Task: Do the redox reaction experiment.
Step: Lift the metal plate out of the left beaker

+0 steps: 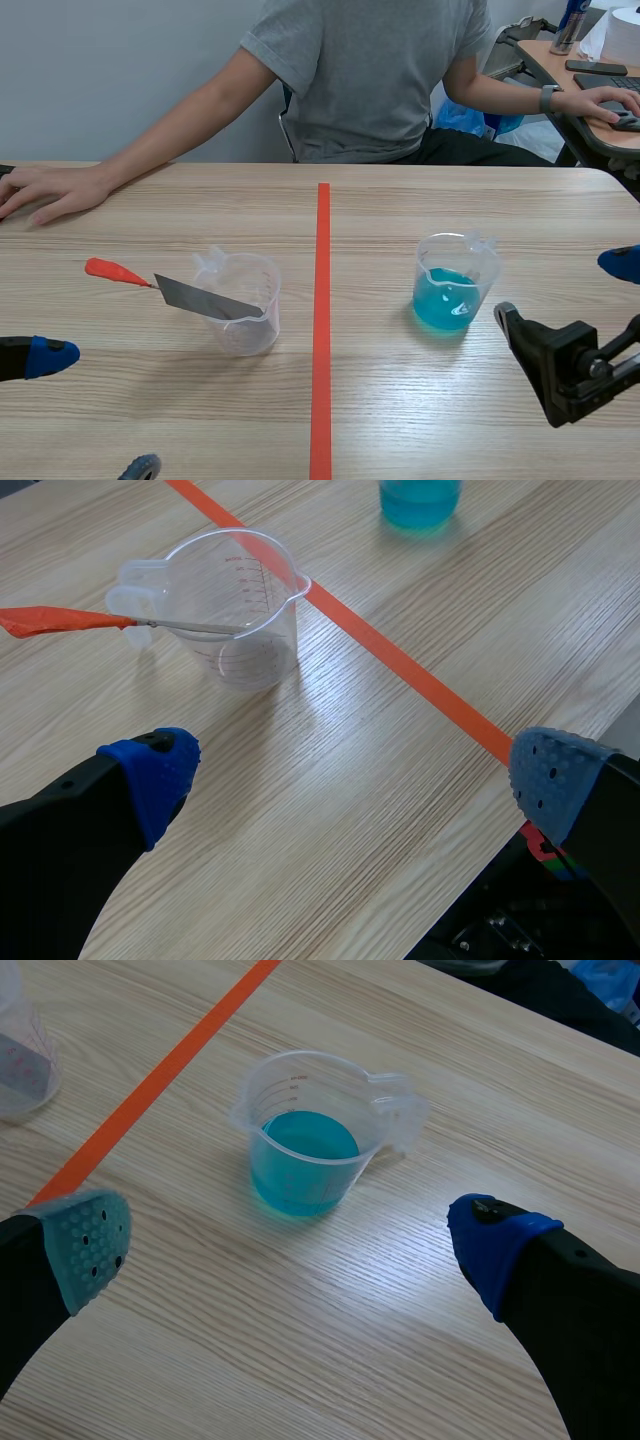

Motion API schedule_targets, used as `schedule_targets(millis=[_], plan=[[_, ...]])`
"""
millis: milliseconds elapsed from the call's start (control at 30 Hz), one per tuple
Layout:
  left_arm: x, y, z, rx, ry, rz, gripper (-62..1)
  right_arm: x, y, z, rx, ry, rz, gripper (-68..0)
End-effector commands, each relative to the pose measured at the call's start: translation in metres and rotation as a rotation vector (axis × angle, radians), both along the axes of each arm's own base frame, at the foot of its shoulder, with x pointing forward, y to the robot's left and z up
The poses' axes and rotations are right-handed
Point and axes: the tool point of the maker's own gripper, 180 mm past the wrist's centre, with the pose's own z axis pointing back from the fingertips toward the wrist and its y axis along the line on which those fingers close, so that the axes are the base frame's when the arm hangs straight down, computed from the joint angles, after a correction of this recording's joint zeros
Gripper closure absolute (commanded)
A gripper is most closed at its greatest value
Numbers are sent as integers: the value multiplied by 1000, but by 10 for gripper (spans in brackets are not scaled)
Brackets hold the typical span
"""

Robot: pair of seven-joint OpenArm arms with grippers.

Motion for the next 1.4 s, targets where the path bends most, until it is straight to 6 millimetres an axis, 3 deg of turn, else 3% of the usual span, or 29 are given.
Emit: schedule_targets(millis=[0,700,933,1367], plan=[[2,-3,7,-25,-17,3,-623,4,-2,9,3,-39,0,-679],[2,1,3,6,-11,13,-623,4,-2,10,5,-43,1,-679],[-8,31,-13,105,50,100,-623,4,-2,10,4,-42,2,-679],[-84,111,-92,202,334,321,-623,4,-2,9,0,-42,2,-679]])
